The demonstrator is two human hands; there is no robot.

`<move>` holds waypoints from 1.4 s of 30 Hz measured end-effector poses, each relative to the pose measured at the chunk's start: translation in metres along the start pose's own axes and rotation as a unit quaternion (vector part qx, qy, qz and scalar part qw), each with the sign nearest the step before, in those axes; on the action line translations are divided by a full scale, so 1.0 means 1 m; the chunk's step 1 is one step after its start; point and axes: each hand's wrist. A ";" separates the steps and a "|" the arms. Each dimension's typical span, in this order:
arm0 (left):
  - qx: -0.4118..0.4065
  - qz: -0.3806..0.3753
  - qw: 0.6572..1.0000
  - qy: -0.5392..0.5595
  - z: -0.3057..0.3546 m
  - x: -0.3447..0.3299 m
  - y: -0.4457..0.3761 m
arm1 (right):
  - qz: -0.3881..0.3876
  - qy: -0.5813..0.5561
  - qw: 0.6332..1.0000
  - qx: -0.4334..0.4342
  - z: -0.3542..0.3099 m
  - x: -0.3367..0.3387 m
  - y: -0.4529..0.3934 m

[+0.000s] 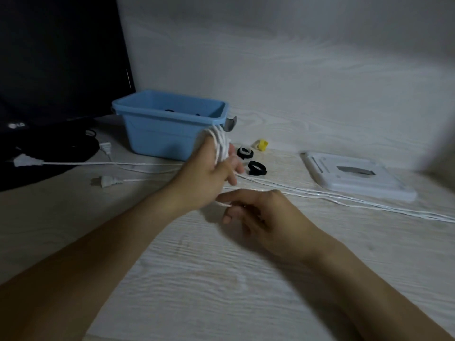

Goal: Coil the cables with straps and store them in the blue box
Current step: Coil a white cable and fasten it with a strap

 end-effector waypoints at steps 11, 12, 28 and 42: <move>0.094 -0.255 0.962 0.018 0.023 0.005 0.016 | 0.272 -0.101 0.957 -0.008 -0.006 0.010 0.001; 0.095 -0.265 0.960 0.003 0.024 0.003 0.017 | 0.272 -0.086 0.958 -0.011 -0.002 0.013 0.001; 0.219 -0.137 0.924 0.283 0.010 -0.018 0.003 | 0.218 -0.484 0.845 -0.071 -0.006 -0.009 -0.008; 0.251 -0.174 0.816 0.490 -0.016 -0.020 0.004 | 0.220 -0.310 0.908 -0.175 0.024 -0.011 -0.011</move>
Point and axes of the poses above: each hand's wrist, its own y-axis away from the middle knuckle, its own x-axis out of the back of the hand, z = x × y, and after that the axes turned 6 degrees about -z, right-handed
